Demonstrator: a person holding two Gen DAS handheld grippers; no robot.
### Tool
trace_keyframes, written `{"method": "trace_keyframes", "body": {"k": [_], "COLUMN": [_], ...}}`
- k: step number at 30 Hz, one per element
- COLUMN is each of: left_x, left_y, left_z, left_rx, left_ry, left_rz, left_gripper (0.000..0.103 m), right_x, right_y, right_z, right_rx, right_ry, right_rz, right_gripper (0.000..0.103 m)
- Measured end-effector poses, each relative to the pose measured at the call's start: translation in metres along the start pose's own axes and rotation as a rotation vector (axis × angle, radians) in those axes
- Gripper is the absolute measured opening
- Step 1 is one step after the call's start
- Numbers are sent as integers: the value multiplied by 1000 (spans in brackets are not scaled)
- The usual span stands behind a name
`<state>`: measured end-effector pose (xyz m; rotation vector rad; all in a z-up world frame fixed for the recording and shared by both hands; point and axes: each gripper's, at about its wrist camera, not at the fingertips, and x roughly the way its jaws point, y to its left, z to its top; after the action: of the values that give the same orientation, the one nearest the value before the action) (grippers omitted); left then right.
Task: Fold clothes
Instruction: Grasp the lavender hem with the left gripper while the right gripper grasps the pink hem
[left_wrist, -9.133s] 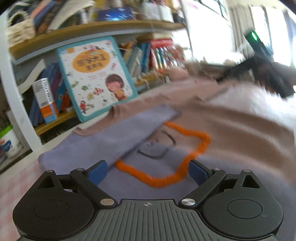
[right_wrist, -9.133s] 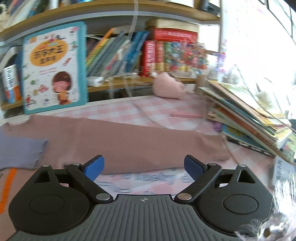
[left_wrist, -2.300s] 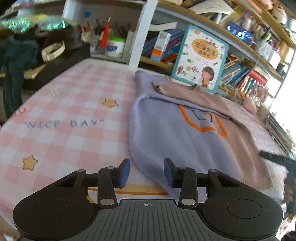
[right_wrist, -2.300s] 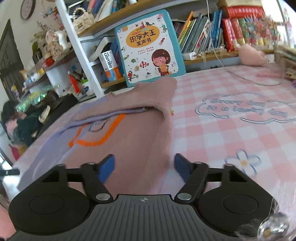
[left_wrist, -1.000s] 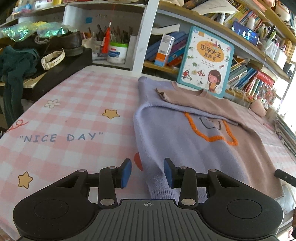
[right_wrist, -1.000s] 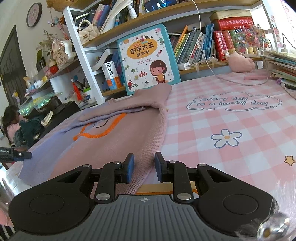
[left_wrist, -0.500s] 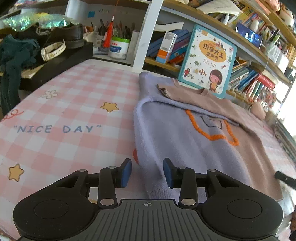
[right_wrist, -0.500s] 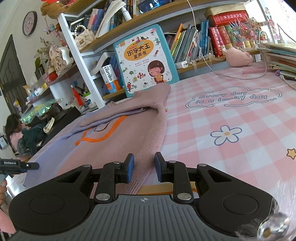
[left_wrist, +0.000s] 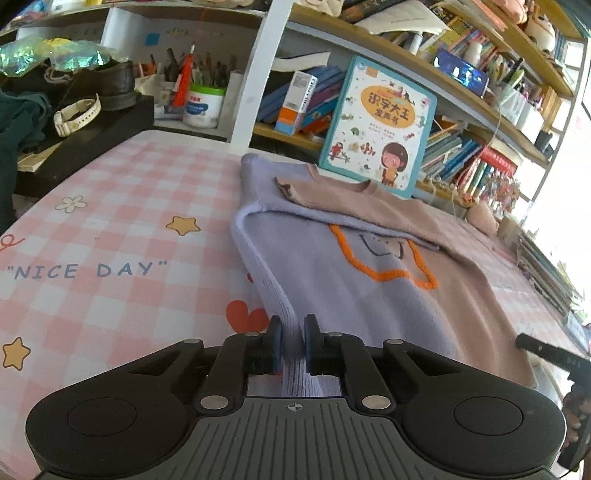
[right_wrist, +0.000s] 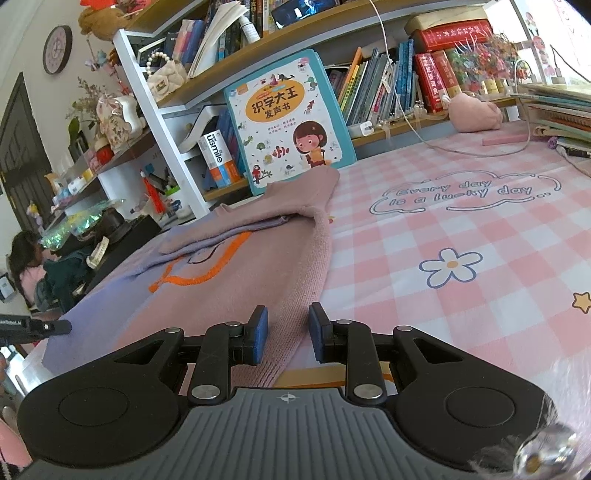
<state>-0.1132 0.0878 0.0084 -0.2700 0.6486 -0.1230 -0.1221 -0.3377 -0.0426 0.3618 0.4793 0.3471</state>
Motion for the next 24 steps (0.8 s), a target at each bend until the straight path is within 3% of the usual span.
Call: {"method": "trace_keyframes", "body": {"k": [5,10,24], "left_x": [-8,-16,-12], "left_y": [-9,-16,19], "left_z": [-2,-9,-17], "left_rx": [54,128,-55], "left_ry": [-1,-6,57], "left_rz": [-23,8,-21], "left_gripper": [10,15,16], "right_x": [0,0,0], "right_y": [1,-1,7], "right_z": [0,0,2], "right_rx": [-7,1,-15], "right_ry": [0,-1,20], "right_rz": [-4,1,-20], "right_gripper": [23,23,23]}}
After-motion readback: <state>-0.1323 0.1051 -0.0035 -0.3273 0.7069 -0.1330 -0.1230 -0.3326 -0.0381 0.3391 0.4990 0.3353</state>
